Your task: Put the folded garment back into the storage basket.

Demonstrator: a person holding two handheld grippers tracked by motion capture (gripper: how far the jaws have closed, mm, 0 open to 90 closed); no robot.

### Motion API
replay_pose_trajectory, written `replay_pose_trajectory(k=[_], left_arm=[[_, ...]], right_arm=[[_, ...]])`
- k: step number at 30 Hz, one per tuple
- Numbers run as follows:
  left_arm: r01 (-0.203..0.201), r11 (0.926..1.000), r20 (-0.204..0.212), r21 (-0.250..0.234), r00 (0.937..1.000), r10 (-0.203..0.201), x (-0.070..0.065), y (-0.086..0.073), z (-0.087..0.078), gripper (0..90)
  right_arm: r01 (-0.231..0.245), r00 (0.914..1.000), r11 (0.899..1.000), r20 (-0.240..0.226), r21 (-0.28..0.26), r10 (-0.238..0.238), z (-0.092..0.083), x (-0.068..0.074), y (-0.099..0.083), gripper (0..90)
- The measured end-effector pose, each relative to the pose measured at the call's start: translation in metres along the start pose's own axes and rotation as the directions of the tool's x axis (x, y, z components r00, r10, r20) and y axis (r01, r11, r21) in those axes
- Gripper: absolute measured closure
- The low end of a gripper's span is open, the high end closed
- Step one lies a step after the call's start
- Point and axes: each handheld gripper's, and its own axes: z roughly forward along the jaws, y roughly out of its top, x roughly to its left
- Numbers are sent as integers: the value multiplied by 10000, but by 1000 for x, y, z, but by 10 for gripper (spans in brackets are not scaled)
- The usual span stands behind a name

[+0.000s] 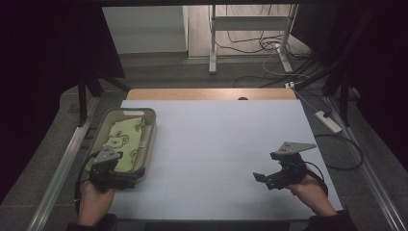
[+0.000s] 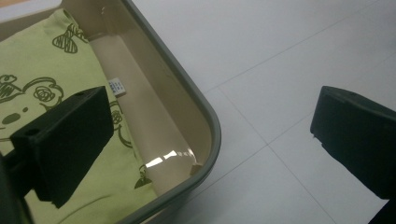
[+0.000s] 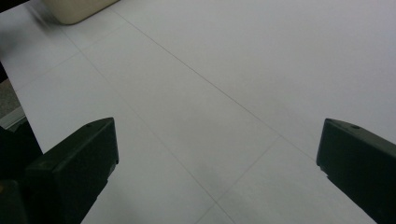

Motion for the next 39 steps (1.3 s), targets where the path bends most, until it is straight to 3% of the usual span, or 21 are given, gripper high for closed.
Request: replay_pose_trajectory(k=[22, 39], left_arm=[[483, 9988, -220, -115, 9986, -486, 6, -16, -15, 0], [889, 9958, -382, -235, 9952, -897, 10, -31, -27, 0]], right_arm=[[-544, 9970, 9985, 548, -30, 545, -28, -8, -25, 0], [-967, 9886, 9952, 1146, -140, 976, -50, -10, -43, 0]])
